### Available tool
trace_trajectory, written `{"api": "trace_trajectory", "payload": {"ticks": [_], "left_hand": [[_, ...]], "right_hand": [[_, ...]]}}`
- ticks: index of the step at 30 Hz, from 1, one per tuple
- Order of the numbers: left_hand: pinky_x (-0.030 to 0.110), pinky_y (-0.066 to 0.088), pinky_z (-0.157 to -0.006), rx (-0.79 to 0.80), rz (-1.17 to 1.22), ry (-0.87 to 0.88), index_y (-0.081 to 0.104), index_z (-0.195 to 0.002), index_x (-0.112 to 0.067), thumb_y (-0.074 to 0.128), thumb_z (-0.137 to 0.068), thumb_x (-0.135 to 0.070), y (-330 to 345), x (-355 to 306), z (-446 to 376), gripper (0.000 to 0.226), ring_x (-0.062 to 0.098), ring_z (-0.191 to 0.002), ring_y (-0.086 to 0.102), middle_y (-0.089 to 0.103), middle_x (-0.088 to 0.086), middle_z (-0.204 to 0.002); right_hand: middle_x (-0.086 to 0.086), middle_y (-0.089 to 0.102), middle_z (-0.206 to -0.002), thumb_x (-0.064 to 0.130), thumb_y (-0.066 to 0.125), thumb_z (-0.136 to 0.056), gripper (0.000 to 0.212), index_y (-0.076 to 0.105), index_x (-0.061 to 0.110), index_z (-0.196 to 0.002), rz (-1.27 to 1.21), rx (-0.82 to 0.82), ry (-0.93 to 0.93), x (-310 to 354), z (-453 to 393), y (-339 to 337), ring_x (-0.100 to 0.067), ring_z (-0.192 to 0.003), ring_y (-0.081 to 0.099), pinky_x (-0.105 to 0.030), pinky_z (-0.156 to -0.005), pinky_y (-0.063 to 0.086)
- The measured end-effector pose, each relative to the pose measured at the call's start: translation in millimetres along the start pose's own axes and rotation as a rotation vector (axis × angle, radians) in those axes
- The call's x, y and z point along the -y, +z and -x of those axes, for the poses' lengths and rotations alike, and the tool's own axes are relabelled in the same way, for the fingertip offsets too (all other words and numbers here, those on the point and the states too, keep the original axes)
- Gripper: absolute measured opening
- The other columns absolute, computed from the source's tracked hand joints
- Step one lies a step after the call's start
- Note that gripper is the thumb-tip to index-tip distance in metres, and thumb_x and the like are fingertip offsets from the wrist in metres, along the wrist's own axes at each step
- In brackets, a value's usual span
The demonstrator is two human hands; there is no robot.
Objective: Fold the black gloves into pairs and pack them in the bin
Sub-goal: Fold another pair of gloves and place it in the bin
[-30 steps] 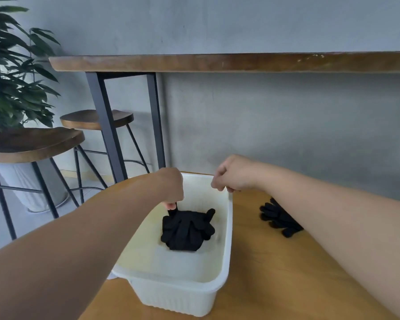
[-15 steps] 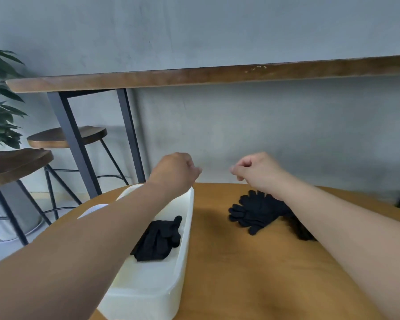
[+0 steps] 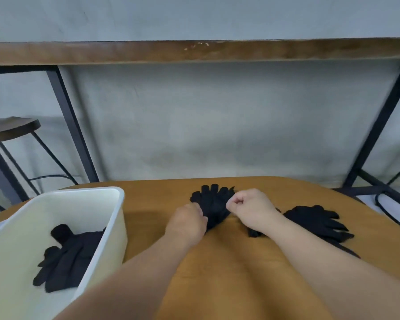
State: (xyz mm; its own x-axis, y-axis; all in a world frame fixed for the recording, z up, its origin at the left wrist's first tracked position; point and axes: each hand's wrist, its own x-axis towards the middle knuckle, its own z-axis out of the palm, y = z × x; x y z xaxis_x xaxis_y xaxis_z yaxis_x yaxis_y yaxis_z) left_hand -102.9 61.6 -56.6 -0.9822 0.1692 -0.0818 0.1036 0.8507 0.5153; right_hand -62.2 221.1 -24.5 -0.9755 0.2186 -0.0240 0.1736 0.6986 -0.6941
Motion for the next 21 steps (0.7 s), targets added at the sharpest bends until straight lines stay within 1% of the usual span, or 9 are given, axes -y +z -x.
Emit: {"api": "trace_trajectory", "payload": {"ticks": [2,4,7,10,13,15,17,19,21], "left_hand": [[0.032,0.054,-0.077,-0.043,0.057,-0.075,0.055,-0.123,-0.017,0.053,-0.096,-0.03,14.7,3.7,-10.1,0.03,0.023,-0.093,0.063,0.058,0.005,-0.119],[0.032,0.054,-0.075,-0.074,0.125,-0.16,0.049,-0.131,-0.018,0.053,-0.095,-0.033,21.6,7.3,-21.0,0.039,0.022,-0.091,0.063,0.059,0.003,-0.117],[0.029,0.052,-0.071,-0.056,0.147,-0.229,0.05,-0.128,-0.021,0.057,-0.093,-0.032,26.4,12.6,-33.5,0.037,0.02,-0.087,0.062,0.062,-0.002,-0.099],[0.029,0.052,-0.076,-0.002,0.135,-0.218,0.057,-0.116,-0.024,0.06,-0.091,-0.025,31.5,17.4,-41.5,0.025,0.018,-0.088,0.062,0.063,-0.004,-0.1],[0.03,0.049,-0.071,0.03,0.067,-0.162,0.06,-0.089,-0.021,0.059,-0.091,-0.02,34.9,16.8,-44.0,0.002,0.02,-0.073,0.056,0.061,0.0,-0.086],[0.029,0.047,-0.066,0.028,0.065,-0.137,0.061,-0.085,-0.018,0.057,-0.092,-0.019,36.0,15.9,-43.8,0.008,0.02,-0.069,0.053,0.061,0.001,-0.083],[0.024,0.045,-0.06,0.008,0.156,-0.155,0.064,-0.087,-0.021,0.058,-0.093,-0.025,31.5,11.2,-40.3,0.009,0.017,-0.066,0.055,0.064,-0.004,-0.082],[0.023,0.043,-0.056,-0.025,0.246,-0.161,0.065,-0.089,-0.023,0.058,-0.093,-0.029,21.1,2.2,-37.1,0.01,0.015,-0.067,0.057,0.065,-0.004,-0.084],[0.025,0.043,-0.06,-0.034,0.367,-0.138,0.064,-0.088,-0.02,0.057,-0.092,-0.026,6.0,-10.8,-33.0,0.01,0.014,-0.068,0.057,0.064,-0.003,-0.08]], "right_hand": [[0.006,0.07,-0.08,0.022,0.055,-0.093,0.02,0.075,0.018,-0.088,0.042,0.041,-0.001,-14.9,-7.7,12.2,-0.012,-0.061,0.058,-0.024,-0.053,0.048],[0.012,0.065,-0.082,0.024,0.056,-0.094,0.017,0.073,0.022,-0.094,0.047,0.069,-0.011,-25.0,-15.0,26.4,-0.006,-0.059,0.055,-0.02,-0.055,0.044],[0.011,0.062,-0.099,0.027,0.058,-0.095,0.025,0.065,0.025,-0.119,0.078,0.103,-0.046,-31.2,-24.0,46.0,-0.008,-0.082,0.06,-0.021,-0.072,0.047],[0.005,0.066,-0.111,0.03,0.058,-0.095,0.041,0.054,0.025,-0.136,0.196,0.104,-0.118,-30.3,-32.9,58.7,-0.015,-0.103,0.061,-0.03,-0.087,0.052],[0.003,0.067,-0.109,0.03,0.058,-0.095,0.031,0.063,0.024,-0.126,0.327,0.1,-0.174,-28.3,-39.3,63.5,-0.019,-0.1,0.063,-0.033,-0.083,0.053],[0.004,0.068,-0.102,0.027,0.054,-0.096,0.022,0.072,0.024,-0.108,0.388,0.08,-0.203,-29.5,-40.6,66.4,-0.02,-0.091,0.065,-0.035,-0.077,0.056],[0.004,0.065,-0.098,0.025,0.051,-0.096,0.023,0.074,0.025,-0.097,0.393,0.037,-0.212,-30.5,-39.9,68.5,-0.021,-0.084,0.065,-0.037,-0.074,0.057],[0.003,0.057,-0.102,0.03,0.052,-0.096,0.02,0.071,0.026,-0.101,0.354,-0.004,-0.22,-30.9,-37.9,67.6,-0.021,-0.087,0.063,-0.037,-0.075,0.055],[0.004,0.052,-0.11,0.039,0.057,-0.094,0.025,0.066,0.026,-0.114,0.295,-0.023,-0.223,-28.0,-33.5,61.5,-0.02,-0.087,0.061,-0.034,-0.072,0.051]]}}
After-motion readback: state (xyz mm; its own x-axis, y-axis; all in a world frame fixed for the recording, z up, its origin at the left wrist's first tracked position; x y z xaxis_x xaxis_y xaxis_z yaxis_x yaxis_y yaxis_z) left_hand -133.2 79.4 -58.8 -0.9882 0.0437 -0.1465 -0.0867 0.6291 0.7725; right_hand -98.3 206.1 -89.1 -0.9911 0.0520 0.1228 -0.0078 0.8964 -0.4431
